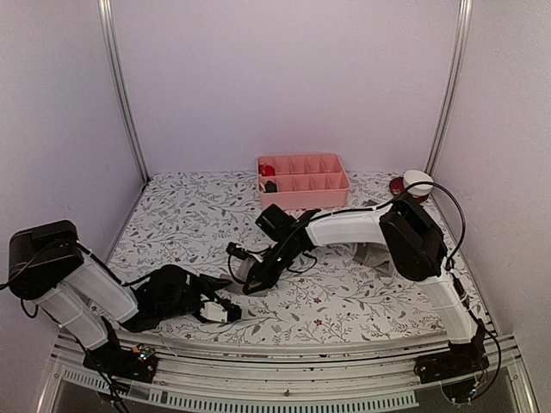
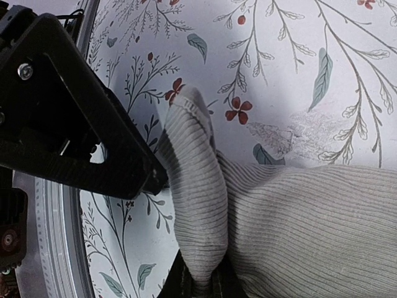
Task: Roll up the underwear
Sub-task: Roll the underwear at the center of the board.
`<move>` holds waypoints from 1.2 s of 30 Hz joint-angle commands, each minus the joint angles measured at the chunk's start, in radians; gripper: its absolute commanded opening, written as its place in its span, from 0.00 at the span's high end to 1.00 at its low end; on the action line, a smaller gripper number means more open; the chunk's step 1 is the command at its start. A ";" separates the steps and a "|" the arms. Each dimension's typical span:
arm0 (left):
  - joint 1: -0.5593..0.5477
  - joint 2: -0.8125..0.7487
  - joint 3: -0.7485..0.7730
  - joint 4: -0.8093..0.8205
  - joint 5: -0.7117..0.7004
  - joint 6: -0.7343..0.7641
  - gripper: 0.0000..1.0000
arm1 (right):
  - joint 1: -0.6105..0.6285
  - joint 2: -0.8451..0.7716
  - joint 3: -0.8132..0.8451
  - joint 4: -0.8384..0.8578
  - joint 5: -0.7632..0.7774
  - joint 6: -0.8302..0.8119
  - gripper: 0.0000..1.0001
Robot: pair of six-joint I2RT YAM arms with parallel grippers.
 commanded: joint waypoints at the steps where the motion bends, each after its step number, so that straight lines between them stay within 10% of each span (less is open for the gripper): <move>1: -0.025 0.080 0.020 0.103 -0.028 0.034 0.45 | -0.007 0.054 -0.029 -0.070 0.000 0.002 0.97; 19: -0.052 0.325 0.035 0.344 -0.125 0.108 0.86 | -0.010 0.057 -0.022 -0.080 0.003 -0.016 0.96; 21: -0.061 0.295 0.041 0.275 -0.128 0.103 1.00 | -0.010 0.048 -0.023 -0.087 0.026 -0.018 0.94; 27: -0.085 0.094 0.128 -0.223 -0.088 -0.056 1.00 | -0.007 -0.131 -0.163 -0.011 0.140 -0.022 0.56; 36: -0.079 -0.062 0.346 -0.843 0.082 -0.290 1.00 | 0.041 -0.600 -0.587 0.186 0.458 0.018 0.26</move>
